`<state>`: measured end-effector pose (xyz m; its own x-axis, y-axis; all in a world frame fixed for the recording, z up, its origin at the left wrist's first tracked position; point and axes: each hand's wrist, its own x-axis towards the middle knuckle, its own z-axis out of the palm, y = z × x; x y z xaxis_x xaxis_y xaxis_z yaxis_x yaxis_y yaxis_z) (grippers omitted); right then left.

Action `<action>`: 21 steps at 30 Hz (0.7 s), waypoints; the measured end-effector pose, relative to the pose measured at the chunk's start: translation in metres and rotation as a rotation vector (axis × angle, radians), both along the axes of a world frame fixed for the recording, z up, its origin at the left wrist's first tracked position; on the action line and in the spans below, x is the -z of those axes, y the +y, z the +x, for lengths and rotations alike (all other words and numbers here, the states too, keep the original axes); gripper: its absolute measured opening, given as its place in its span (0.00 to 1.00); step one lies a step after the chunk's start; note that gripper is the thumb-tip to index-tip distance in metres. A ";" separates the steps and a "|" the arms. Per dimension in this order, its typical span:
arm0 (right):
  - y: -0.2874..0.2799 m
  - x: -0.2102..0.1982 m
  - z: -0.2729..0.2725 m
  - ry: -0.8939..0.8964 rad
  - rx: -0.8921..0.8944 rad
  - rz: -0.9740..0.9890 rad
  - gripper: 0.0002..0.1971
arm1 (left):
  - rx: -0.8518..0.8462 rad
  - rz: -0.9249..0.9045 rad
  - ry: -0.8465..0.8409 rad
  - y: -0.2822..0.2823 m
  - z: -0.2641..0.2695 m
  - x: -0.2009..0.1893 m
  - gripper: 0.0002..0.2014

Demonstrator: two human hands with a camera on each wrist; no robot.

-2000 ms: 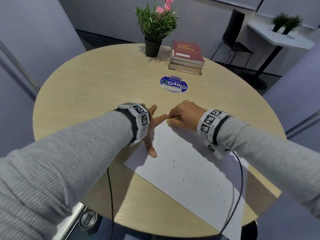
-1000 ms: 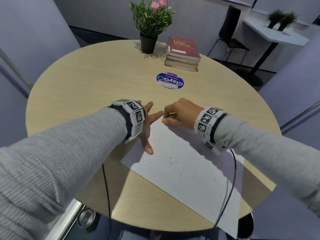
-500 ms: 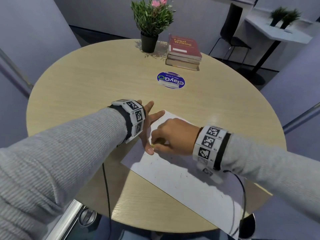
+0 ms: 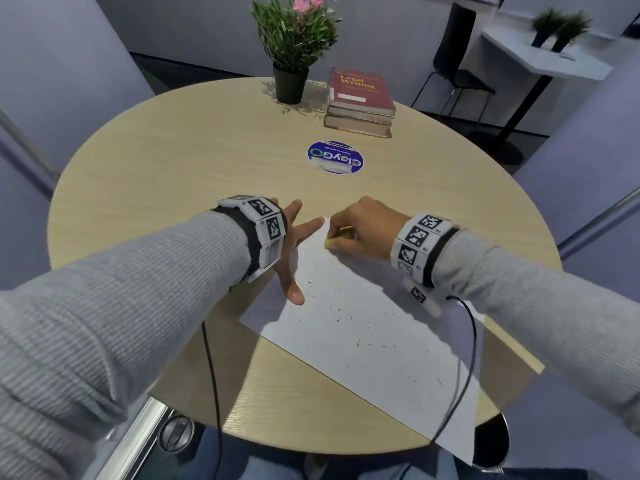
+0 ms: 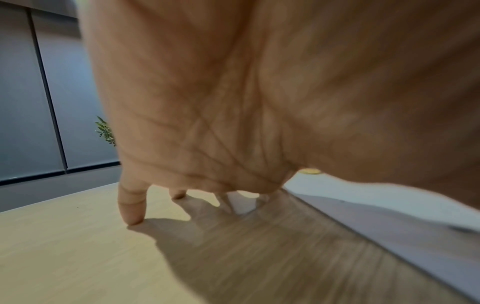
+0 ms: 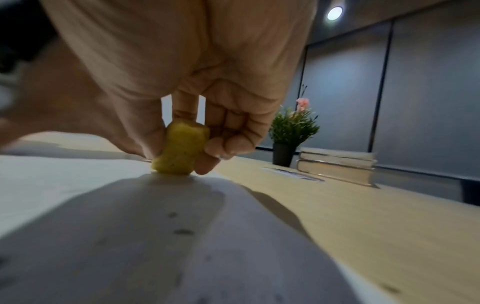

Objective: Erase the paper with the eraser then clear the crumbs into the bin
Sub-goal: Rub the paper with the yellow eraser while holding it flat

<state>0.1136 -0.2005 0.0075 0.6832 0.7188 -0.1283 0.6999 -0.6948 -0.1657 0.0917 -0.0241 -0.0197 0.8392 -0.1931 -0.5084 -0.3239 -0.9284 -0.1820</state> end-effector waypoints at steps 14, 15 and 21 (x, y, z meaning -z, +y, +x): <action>-0.031 -0.008 0.012 0.012 0.167 0.080 0.10 | -0.055 0.031 0.055 -0.006 -0.006 -0.012 0.74; -0.037 -0.013 0.012 0.011 0.193 0.129 0.10 | -0.048 0.032 0.046 -0.005 -0.006 -0.011 0.74; -0.071 -0.027 0.002 -0.035 0.267 0.103 0.15 | -0.035 -0.054 0.008 -0.004 -0.011 -0.014 0.73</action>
